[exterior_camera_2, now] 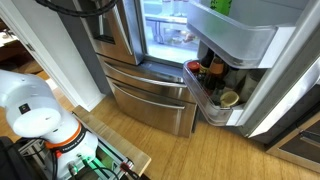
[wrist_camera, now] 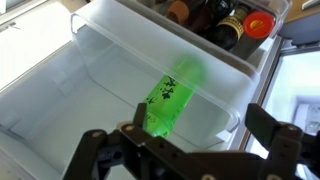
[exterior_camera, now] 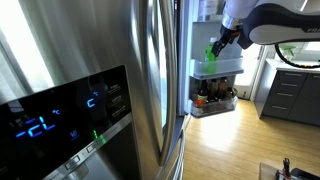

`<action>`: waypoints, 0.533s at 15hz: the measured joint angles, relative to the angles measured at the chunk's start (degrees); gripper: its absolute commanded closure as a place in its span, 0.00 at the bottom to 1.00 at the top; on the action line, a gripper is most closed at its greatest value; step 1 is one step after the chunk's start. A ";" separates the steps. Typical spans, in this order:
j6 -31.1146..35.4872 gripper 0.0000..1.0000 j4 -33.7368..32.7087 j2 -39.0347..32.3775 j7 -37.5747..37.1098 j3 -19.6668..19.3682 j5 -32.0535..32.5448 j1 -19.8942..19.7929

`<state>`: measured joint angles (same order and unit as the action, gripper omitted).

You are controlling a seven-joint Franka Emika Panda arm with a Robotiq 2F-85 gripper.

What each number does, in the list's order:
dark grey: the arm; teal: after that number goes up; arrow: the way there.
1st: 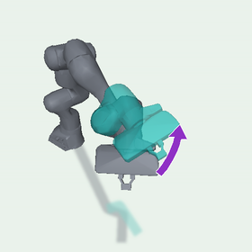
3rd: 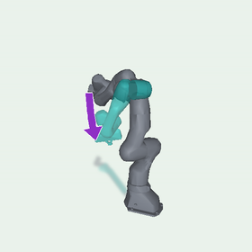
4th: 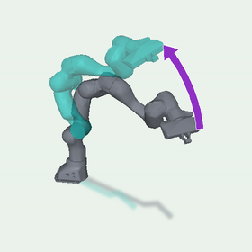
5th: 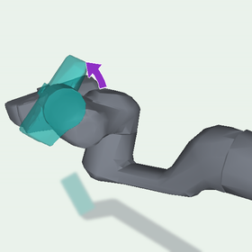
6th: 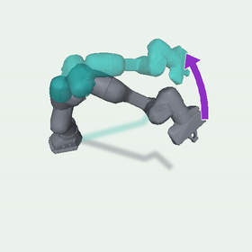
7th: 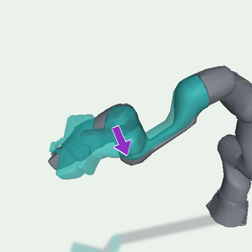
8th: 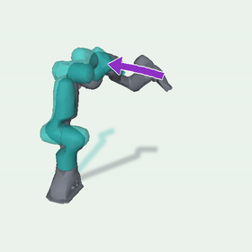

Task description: Remove the green bottle from the shelf on the fridge door

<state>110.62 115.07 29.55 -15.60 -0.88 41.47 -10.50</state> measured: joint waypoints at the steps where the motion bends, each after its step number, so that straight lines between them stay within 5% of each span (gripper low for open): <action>1: 2.07 0.00 0.25 -0.25 -1.65 -0.57 0.14 -0.35; 8: 16.91 0.00 2.62 -2.55 -10.16 -4.81 0.10 -3.32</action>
<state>127.53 117.69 27.00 -25.76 -5.70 41.58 -13.82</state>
